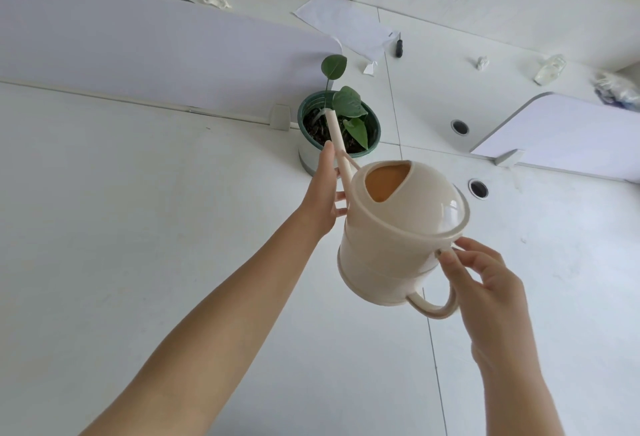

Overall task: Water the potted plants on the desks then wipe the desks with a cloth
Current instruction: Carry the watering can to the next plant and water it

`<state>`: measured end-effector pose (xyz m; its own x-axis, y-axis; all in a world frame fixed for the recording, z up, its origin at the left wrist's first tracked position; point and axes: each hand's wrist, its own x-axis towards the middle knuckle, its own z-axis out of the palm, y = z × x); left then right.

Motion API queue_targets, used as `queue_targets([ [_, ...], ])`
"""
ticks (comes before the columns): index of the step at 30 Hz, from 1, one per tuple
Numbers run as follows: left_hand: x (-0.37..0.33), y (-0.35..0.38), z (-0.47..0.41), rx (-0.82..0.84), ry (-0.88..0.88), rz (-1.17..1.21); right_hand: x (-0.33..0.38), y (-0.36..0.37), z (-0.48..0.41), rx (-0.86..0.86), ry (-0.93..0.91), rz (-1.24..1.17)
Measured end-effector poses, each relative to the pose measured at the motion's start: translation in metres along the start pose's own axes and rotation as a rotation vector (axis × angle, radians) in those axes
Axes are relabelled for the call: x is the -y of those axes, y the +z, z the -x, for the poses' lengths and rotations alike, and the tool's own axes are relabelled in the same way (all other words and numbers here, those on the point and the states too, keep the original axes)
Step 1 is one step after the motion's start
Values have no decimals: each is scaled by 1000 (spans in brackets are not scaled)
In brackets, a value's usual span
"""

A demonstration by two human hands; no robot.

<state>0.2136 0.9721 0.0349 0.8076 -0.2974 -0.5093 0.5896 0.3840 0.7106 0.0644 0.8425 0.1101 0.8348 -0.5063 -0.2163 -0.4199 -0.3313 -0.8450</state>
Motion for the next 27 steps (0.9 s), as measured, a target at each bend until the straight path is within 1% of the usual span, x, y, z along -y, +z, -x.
queue_targets([
  [8, 26, 2, 24, -55, -16, -118, -47, -13, 26, 44, 72, 8],
  [12, 34, 4, 43, -71, 5, -170, -72, -20, 34, 76, 98, 9],
  [15, 46, -6, 60, -104, 16, -190, -91, -26, 35, 124, 128, 35],
  [20, 70, -32, 86, -172, 37, -205, -109, -25, 38, 214, 123, 85],
  [27, 93, -66, 119, -291, 93, -141, -130, -13, 43, 368, 87, 51],
])
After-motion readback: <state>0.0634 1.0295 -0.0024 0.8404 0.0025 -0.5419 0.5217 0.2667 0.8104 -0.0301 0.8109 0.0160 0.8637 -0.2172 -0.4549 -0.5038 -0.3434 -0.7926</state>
